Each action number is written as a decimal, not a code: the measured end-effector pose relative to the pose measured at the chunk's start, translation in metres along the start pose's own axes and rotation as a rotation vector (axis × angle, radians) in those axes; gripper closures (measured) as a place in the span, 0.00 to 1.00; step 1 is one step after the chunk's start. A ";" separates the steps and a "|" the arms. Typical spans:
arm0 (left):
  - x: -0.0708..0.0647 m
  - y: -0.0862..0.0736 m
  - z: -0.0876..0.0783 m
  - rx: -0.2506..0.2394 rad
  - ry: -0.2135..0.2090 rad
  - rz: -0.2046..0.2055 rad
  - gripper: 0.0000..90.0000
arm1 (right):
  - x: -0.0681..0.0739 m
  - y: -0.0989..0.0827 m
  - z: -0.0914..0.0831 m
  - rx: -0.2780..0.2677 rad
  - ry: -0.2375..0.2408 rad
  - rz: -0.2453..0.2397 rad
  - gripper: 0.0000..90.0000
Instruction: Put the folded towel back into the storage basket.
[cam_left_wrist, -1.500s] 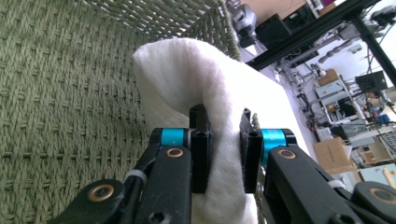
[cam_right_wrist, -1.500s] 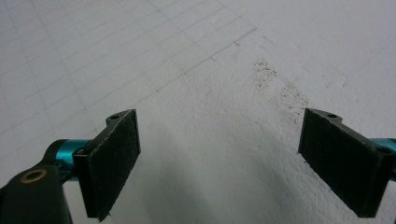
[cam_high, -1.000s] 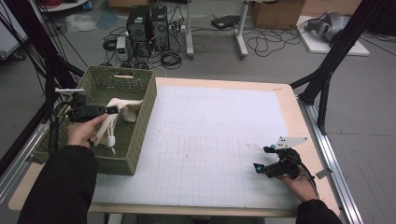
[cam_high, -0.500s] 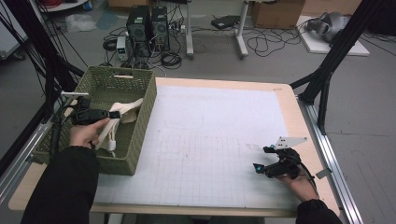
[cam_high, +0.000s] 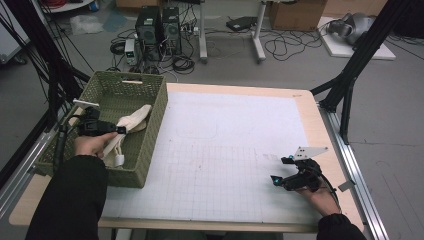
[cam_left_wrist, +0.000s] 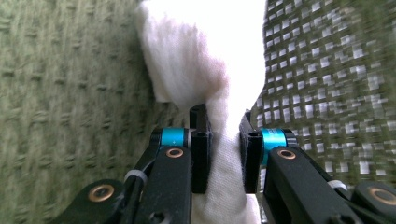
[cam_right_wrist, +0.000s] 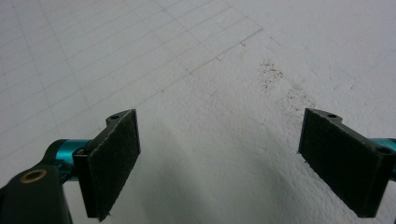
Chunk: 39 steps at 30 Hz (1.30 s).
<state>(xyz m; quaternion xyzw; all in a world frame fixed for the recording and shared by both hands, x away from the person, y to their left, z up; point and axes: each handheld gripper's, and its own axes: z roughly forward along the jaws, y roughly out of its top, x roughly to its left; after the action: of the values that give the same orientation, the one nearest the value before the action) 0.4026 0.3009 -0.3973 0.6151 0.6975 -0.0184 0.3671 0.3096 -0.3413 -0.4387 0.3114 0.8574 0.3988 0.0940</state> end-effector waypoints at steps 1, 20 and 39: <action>0.001 0.000 0.001 0.012 -0.007 -0.008 0.88 | 0.000 0.000 0.000 0.000 -0.002 -0.001 0.13; -0.005 -0.006 0.016 0.164 0.164 0.069 0.83 | 0.000 0.000 -0.002 -0.013 0.002 -0.007 0.13; -0.015 0.004 -0.003 0.088 0.110 0.113 0.57 | 0.001 0.001 -0.002 -0.015 0.005 -0.010 0.13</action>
<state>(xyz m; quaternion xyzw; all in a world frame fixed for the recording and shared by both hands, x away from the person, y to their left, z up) 0.4041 0.2906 -0.3860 0.6692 0.6793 0.0057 0.3011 0.3087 -0.3415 -0.4365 0.3053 0.8563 0.4054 0.0960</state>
